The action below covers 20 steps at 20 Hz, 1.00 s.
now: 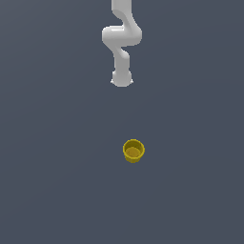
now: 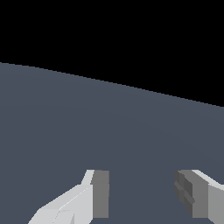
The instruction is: Pick up the object and move it to a goal position.
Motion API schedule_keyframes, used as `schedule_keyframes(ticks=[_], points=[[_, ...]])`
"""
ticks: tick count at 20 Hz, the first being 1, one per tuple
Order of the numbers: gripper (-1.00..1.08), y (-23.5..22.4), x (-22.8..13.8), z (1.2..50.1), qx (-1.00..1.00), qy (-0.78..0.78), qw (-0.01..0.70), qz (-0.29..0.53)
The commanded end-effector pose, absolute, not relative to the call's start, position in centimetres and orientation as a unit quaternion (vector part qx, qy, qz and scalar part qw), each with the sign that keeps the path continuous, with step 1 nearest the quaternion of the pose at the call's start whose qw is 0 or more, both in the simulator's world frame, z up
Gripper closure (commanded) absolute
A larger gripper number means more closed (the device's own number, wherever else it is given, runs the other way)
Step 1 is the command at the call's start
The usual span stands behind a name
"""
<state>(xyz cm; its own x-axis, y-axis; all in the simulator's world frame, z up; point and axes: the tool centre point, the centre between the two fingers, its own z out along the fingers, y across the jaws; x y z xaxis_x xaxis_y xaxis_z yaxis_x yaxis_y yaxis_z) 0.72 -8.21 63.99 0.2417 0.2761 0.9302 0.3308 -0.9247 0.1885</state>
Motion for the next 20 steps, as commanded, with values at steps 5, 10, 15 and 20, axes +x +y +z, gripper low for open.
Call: schedule_keyframes(ticks=[5,10,15,20], points=[[-0.2,-12.7,0.8,63.4,-0.756,-0.169,0.043,-0.631],[-0.2,-15.6,1.9,60.1,-0.745,-0.146,0.06,-0.648],[-0.2,-17.3,3.6,54.4,-0.747,-0.123,0.077,-0.648],[-0.2,-17.3,5.6,46.8,-0.762,-0.106,0.095,-0.632]])
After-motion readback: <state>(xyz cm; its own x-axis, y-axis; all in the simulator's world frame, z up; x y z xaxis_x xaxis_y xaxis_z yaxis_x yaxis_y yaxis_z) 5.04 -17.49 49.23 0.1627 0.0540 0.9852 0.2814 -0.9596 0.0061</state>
